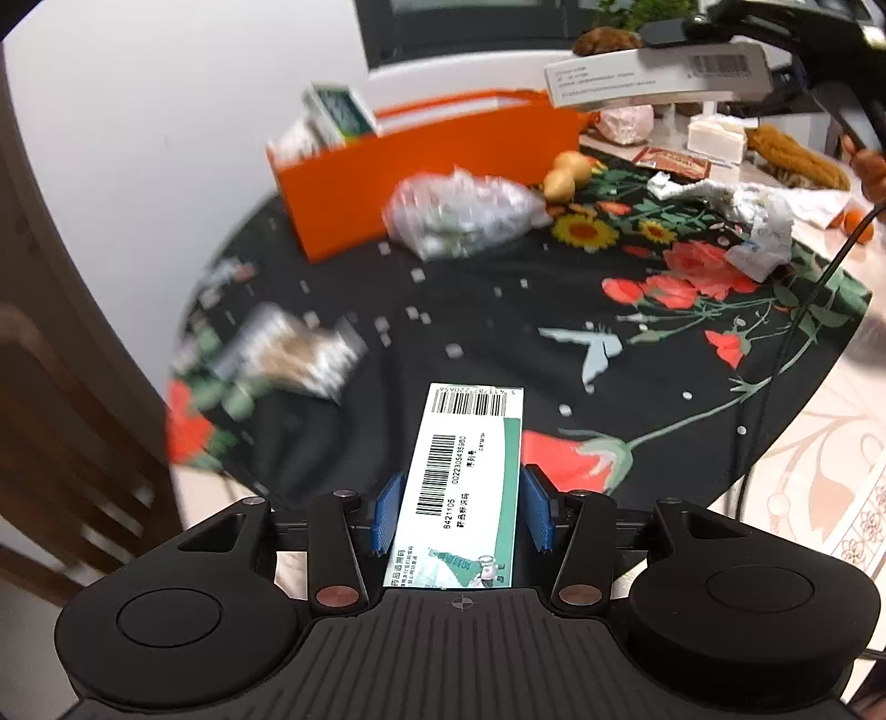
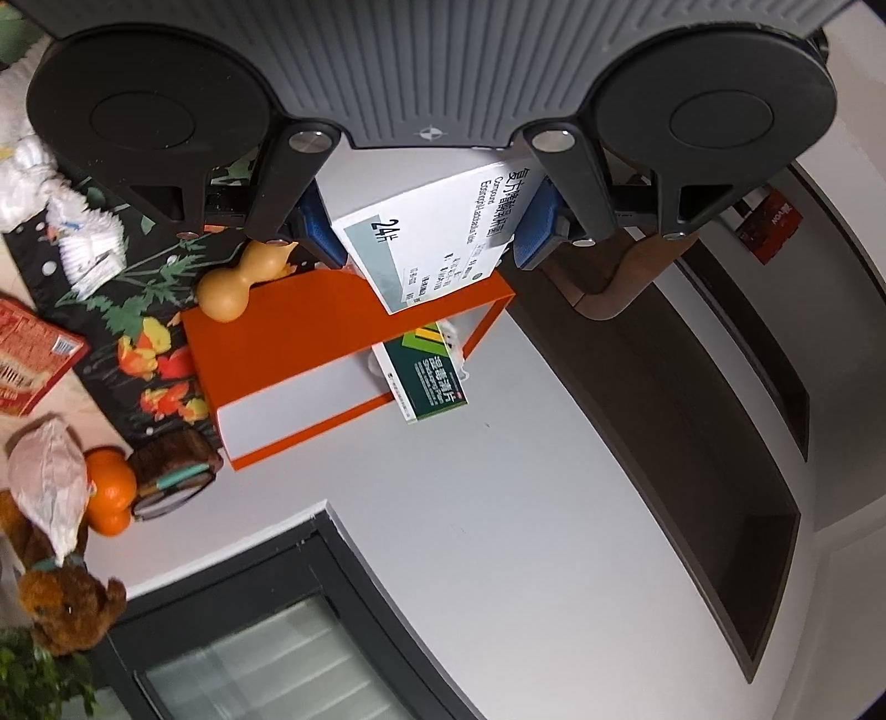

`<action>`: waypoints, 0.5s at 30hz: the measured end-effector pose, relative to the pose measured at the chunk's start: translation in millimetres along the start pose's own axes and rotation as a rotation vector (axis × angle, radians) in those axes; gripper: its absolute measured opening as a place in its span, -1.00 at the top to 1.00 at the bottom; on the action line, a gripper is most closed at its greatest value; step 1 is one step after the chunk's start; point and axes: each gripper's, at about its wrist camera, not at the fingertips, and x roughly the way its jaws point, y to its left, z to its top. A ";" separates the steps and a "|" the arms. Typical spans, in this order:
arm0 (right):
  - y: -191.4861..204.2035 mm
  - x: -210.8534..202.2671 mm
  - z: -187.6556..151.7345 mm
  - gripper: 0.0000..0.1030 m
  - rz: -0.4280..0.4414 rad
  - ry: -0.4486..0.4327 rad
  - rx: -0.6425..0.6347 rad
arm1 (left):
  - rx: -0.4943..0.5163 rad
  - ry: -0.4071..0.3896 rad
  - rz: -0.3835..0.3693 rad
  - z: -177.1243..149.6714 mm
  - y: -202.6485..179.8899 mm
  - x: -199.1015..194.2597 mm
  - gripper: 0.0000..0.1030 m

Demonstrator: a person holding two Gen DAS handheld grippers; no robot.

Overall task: Organize objects
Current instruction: 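Lower the white box with the right gripper while the left lowers the blue-handwritten box into the orange box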

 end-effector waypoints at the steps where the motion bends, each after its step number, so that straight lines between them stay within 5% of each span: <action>1: 2.1 -2.5 2.8 -0.40 -0.002 -0.003 -0.007 | 0.007 -0.015 0.005 4.5 1.1 -8.6 -0.96; 15: 17.6 -16.1 65.5 -0.40 -0.056 -0.125 0.001 | 0.150 -0.281 0.198 137.2 60.9 -117.3 -0.98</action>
